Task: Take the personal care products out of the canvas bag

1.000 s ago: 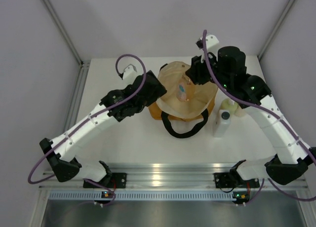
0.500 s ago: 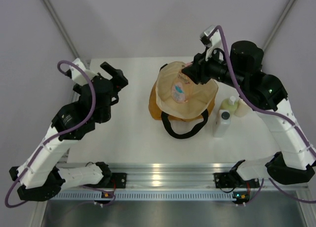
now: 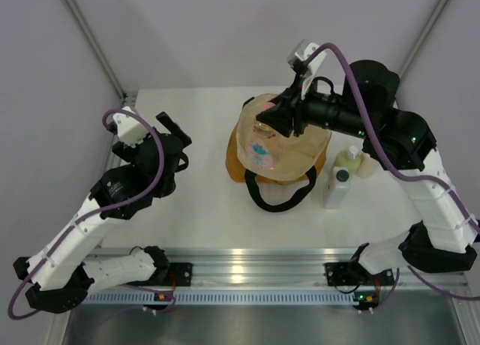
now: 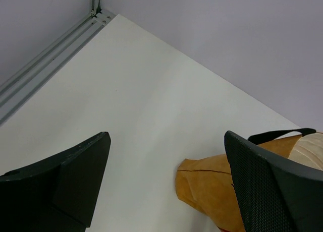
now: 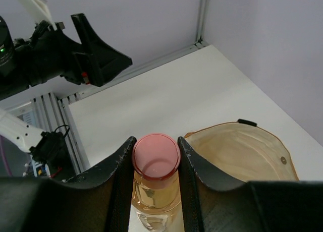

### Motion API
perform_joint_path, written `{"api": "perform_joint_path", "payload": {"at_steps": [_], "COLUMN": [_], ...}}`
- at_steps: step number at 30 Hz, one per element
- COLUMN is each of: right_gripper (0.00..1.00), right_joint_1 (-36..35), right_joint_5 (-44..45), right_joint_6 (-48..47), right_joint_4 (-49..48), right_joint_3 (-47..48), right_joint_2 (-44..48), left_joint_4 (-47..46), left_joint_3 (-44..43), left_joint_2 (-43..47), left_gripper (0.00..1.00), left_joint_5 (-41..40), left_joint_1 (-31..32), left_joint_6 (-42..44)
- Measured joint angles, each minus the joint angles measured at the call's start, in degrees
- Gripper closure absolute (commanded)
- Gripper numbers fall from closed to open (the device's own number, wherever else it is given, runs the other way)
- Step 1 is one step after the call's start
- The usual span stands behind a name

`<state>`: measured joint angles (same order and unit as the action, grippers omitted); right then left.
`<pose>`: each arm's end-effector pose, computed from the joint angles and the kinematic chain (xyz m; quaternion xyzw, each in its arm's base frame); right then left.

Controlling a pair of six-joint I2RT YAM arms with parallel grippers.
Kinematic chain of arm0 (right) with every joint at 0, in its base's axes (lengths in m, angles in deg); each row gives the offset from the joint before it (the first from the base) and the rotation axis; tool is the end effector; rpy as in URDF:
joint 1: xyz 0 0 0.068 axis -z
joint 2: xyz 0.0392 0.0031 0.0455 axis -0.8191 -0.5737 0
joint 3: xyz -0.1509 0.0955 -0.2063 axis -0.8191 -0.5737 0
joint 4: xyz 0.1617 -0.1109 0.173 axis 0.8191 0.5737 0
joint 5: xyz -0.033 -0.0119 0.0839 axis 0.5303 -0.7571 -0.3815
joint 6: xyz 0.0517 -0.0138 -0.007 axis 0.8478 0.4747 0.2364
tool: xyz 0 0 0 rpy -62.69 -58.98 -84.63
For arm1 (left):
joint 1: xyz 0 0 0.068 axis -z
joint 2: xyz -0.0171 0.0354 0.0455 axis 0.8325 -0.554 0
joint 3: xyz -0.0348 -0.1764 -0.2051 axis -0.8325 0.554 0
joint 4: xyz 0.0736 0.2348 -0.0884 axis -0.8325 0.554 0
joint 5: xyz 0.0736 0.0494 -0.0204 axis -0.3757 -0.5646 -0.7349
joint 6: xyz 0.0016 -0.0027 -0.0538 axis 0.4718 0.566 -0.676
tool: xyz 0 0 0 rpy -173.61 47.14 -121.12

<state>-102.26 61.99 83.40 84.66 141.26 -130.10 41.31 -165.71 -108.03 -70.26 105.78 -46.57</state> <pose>0.1454 0.1694 0.5664 -0.3753 0.6399 0.3367 0.5799 0.1267 -0.0981 0.4481 -0.2791 0.7164 -0.0303 0.6387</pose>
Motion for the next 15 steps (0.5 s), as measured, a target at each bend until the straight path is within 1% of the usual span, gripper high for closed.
{"api": "perform_joint_path", "payload": {"at_steps": [7, 10, 13, 15], "right_gripper": [1.00, 1.00, 1.00, 1.00], "right_joint_1": [-8.63, -12.48, -15.04, -16.24], "right_joint_5": [2.01, 2.84, 3.13, 3.19], "right_joint_6": [-1.90, -2.82, -3.65, -3.91], "right_joint_4": [1.05, 1.03, -0.98, -3.34], "right_joint_3": [-0.07, -0.26, -3.67, -8.66], "right_joint_2": [-3.30, -3.96, -3.45, -2.23], "left_joint_4": [0.00, 0.07, 0.02, 0.00], "left_joint_3": [0.48, -0.83, -2.36, -2.93], "left_joint_2": [0.22, -1.16, -2.51, -2.78], "left_gripper": [0.02, 0.02, 0.02, 0.02], "left_joint_5": [-2.08, -2.73, -2.89, -2.97], "left_joint_1": [-0.57, -1.22, -1.97, -2.34], "left_joint_6": [0.90, 2.29, 3.39, 3.78]}}
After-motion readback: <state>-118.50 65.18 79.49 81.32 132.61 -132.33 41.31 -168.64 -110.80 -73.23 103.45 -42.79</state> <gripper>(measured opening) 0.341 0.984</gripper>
